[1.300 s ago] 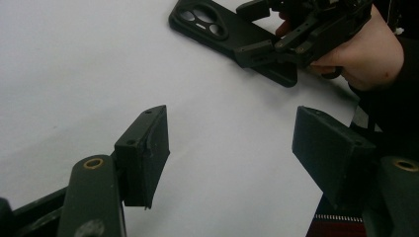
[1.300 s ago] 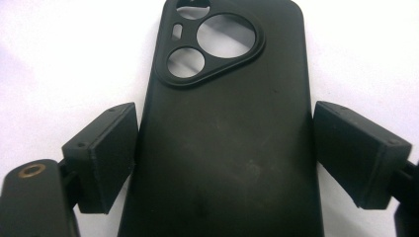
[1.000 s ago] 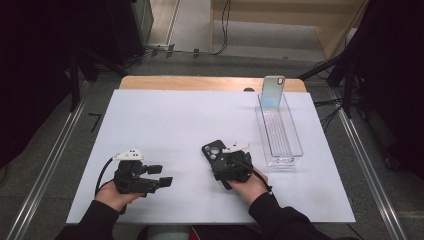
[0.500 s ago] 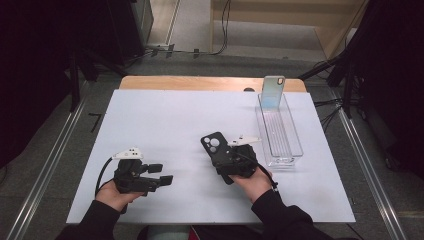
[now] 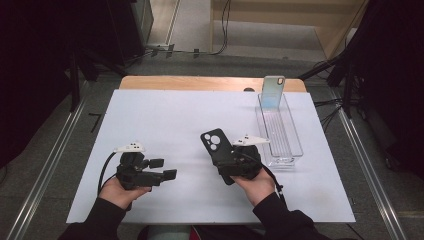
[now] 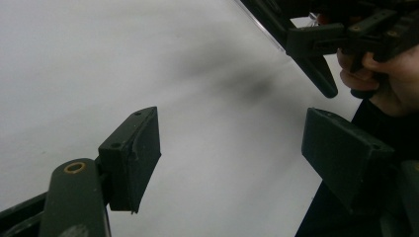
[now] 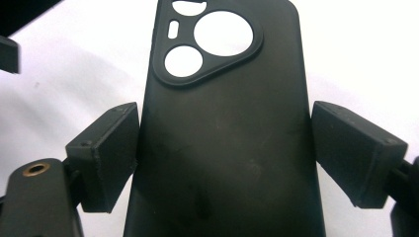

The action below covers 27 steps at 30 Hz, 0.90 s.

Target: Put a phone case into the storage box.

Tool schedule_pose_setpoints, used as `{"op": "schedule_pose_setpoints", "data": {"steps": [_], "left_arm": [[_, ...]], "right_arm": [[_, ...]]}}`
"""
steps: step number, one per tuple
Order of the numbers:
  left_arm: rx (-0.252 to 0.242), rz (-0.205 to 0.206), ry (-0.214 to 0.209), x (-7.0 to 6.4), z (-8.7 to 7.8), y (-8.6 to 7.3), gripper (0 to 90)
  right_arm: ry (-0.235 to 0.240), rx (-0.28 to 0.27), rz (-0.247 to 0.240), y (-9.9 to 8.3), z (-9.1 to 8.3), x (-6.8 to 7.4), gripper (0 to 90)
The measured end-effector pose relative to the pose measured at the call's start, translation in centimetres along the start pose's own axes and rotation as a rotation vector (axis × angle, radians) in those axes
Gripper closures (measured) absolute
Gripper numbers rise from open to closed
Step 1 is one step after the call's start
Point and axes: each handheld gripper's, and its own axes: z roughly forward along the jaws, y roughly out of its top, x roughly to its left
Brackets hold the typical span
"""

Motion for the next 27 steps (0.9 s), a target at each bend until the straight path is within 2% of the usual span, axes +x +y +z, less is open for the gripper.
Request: {"op": "schedule_pose_setpoints", "data": {"steps": [7, 12, 15, 21, 24, 27], "left_arm": [[-0.013, -0.018, -0.008, -0.7, 0.2, 1.9, 23.6], [-0.026, -0.017, -0.012, -1.0, 0.4, 3.2, 23.7], [-0.036, -0.024, -0.009, -1.0, 0.6, 3.8, 23.8], [-0.037, -0.037, 0.007, -1.0, 1.1, 4.5, 23.9], [-0.034, -0.029, 0.028, -1.0, 1.6, 4.9, 23.9], [-0.038, -0.042, 0.022, -0.9, 1.9, 5.1, 24.0]], "right_arm": [[-0.012, -0.04, 0.005, -0.1, -0.6, 0.9, 12.9], [-0.029, -0.049, 0.007, -0.4, 0.0, 1.5, 12.9], [-0.03, -0.063, 0.035, -0.5, 0.4, 1.6, 12.9], [-0.044, -0.093, 0.032, -0.7, 0.5, 2.6, 12.9], [-0.049, -0.109, 0.033, -0.8, 0.5, 3.0, 12.9], [-0.054, -0.128, 0.041, -1.1, 0.6, 3.4, 12.9]]}}
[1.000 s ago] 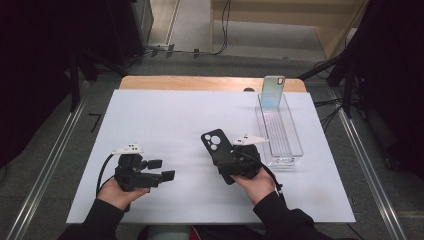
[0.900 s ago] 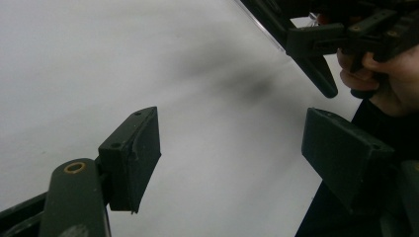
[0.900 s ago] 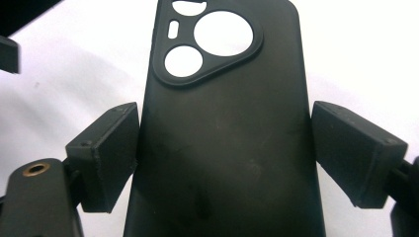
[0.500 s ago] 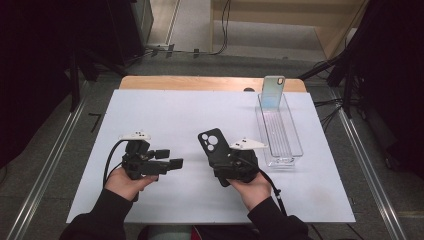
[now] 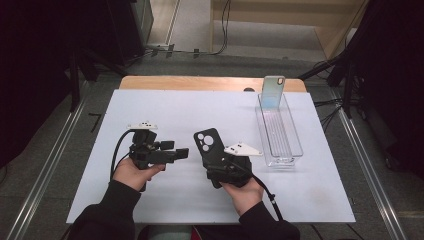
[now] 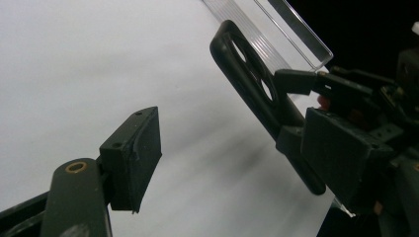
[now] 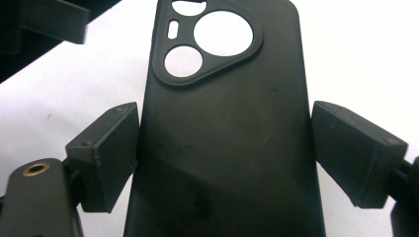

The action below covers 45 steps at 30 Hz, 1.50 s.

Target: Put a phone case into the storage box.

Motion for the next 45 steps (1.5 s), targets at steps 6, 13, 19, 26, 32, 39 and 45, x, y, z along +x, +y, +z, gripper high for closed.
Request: {"op": "schedule_pose_setpoints", "data": {"steps": [6, 13, 19, 26, 32, 39, 45], "left_arm": [[0.006, -0.002, 0.004, -0.3, 0.5, 0.5, 24.0], [-0.02, 0.016, 0.003, -1.0, 1.1, 1.3, 25.1], [-0.008, -0.007, 0.005, -1.3, 2.2, 1.6, 25.1], [-0.008, -0.037, 0.047, -1.7, 2.9, 2.0, 28.5], [-0.001, -0.075, 0.059, -1.8, 3.6, 2.2, 30.8], [0.038, -0.14, 0.056, -1.9, 4.7, 2.3, 38.6], [0.03, -0.18, 0.044, -2.0, 4.9, 2.1, 55.2]], "right_arm": [[0.01, -0.037, 0.035, -0.9, -0.3, 0.4, 12.8], [0.033, -0.064, 0.084, -1.8, -0.5, 0.3, 12.8], [0.045, -0.078, 0.107, -2.4, 0.0, 0.2, 12.8], [0.051, -0.105, 0.123, -2.7, 0.3, 0.6, 12.8], [0.057, -0.12, 0.127, -2.7, 0.3, 0.9, 12.7], [0.07, -0.134, 0.127, -2.6, 0.3, 1.2, 12.7], [0.082, -0.151, 0.128, -2.4, 0.1, 1.4, 12.7]]}}
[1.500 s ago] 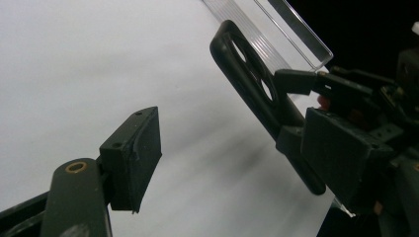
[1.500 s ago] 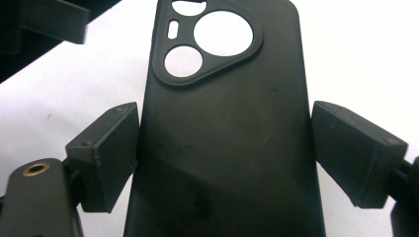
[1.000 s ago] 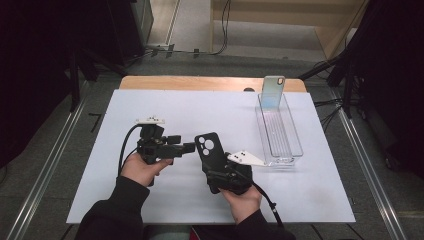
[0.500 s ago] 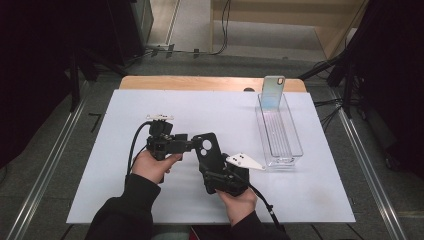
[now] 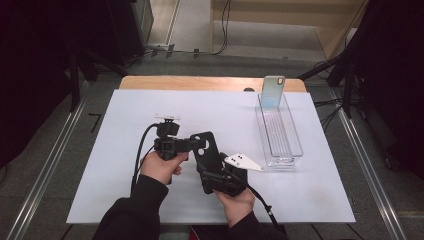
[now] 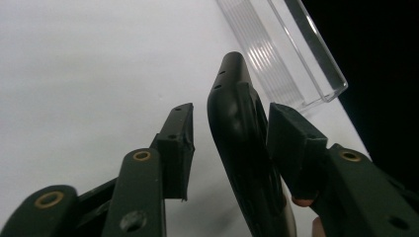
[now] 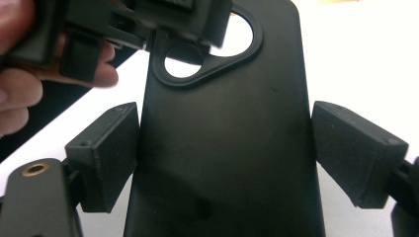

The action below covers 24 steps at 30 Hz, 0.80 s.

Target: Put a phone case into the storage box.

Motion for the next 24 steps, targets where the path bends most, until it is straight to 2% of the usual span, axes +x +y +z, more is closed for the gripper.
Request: {"op": "schedule_pose_setpoints", "data": {"steps": [3, 6, 11, 14, 17, 18, 20, 22, 24], "left_arm": [[-0.027, -0.011, -0.037, 0.1, -0.2, -0.1, 68.4], [-0.052, -0.018, -0.081, 0.0, -0.5, -0.1, 74.1], [-0.057, -0.036, -0.114, 0.1, -0.7, -0.1, 76.7], [-0.059, -0.049, -0.13, 0.2, -0.7, 0.0, 77.2], [-0.051, -0.062, -0.144, 0.5, -0.8, 0.0, 77.5], [-0.067, -0.067, -0.154, 0.5, -0.9, -0.1, 77.5], [-0.067, -0.075, -0.166, 0.4, -1.1, 0.0, 77.6], [-0.065, -0.062, -0.169, 0.3, -1.3, 0.0, 77.7], [-0.075, -0.042, -0.146, 0.1, -1.5, 0.1, 78.0]], "right_arm": [[0.01, -0.011, -0.006, 0.0, 0.0, 0.1, 12.7], [0.022, -0.011, -0.01, 0.0, 0.1, 0.1, 12.6], [0.028, -0.016, -0.032, 0.1, 0.4, 0.0, 12.1], [0.041, -0.014, -0.028, 0.2, 0.4, -0.1, 11.7], [0.038, -0.024, -0.059, 0.2, 0.4, -0.1, 11.1], [0.04, -0.022, -0.067, 0.3, 0.4, -0.1, 10.8], [0.06, -0.024, -0.077, 0.5, 0.3, -0.2, 10.2], [0.061, -0.014, -0.106, 0.8, 0.2, -0.2, 9.4], [0.081, -0.004, -0.127, 1.4, 0.0, -0.1, 0.0]]}}
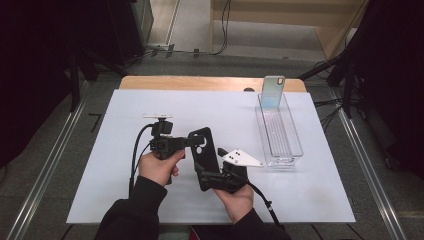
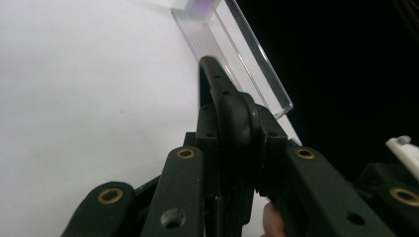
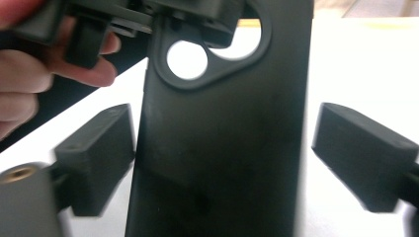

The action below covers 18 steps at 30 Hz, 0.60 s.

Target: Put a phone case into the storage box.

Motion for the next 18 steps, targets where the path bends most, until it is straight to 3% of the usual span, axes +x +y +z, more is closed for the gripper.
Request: {"op": "schedule_pose_setpoints", "data": {"steps": [3, 5, 11, 15, 18], "left_arm": [[-0.02, 0.008, 0.001, 0.0, -0.4, 0.1, 78.0], [-0.023, 0.019, 0.008, 0.0, -0.7, 0.2, 77.9], [-0.059, 0.078, 0.04, -0.1, -1.3, 0.4, 77.7], [-0.071, 0.123, 0.068, -0.2, -1.6, 0.2, 77.7], [-0.079, 0.158, 0.083, -0.1, -1.7, 0.2, 77.7]], "right_arm": [[0.045, 0.006, -0.018, 0.7, 0.0, -0.2, 0.0], [0.047, 0.027, -0.029, 1.1, 0.1, -0.4, 0.0], [0.108, 0.14, -0.042, 2.1, 0.9, -0.8, 0.0], [0.121, 0.154, -0.064, 2.2, 1.3, -0.7, 0.0], [0.159, 0.189, -0.089, 2.2, 1.4, -0.7, 0.0]]}}
